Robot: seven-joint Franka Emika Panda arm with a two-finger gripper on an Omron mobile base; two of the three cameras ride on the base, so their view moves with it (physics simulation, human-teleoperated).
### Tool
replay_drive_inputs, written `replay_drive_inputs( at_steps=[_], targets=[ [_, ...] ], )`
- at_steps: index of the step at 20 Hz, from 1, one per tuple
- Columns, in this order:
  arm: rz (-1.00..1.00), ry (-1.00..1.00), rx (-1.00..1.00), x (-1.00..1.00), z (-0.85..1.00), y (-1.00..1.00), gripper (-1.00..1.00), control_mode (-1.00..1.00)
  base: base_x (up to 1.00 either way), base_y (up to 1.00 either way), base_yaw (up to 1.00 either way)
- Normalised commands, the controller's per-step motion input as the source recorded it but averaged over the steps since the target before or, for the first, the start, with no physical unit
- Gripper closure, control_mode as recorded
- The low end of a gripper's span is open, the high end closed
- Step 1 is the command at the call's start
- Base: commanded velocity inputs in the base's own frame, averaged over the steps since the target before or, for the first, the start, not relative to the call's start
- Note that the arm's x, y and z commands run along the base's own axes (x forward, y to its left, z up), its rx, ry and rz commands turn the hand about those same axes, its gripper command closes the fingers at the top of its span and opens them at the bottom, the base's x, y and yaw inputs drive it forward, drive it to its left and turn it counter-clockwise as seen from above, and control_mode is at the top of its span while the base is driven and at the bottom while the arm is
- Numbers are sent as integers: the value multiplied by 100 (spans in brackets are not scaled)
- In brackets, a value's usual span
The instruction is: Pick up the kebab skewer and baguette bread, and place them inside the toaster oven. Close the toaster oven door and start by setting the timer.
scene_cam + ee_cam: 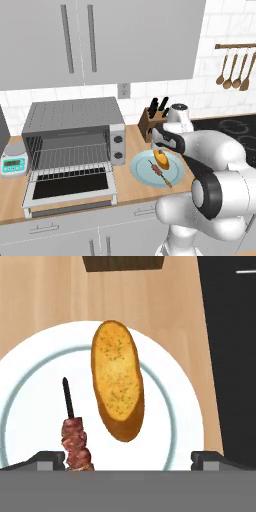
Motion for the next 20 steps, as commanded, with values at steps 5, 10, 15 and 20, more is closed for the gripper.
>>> replay_drive_inputs(
  at_steps=[5,10,15,20],
  targets=[
    [0,4,0,32,-44,0,-100,-100,0,0,0],
    [0,7,0,7,-41,0,-100,-100,0,0,0],
    [0,7,0,0,-33,9,-100,-100,0,0,0],
    [0,1,0,0,-15,6,-100,-100,0,0,0]
  ],
)
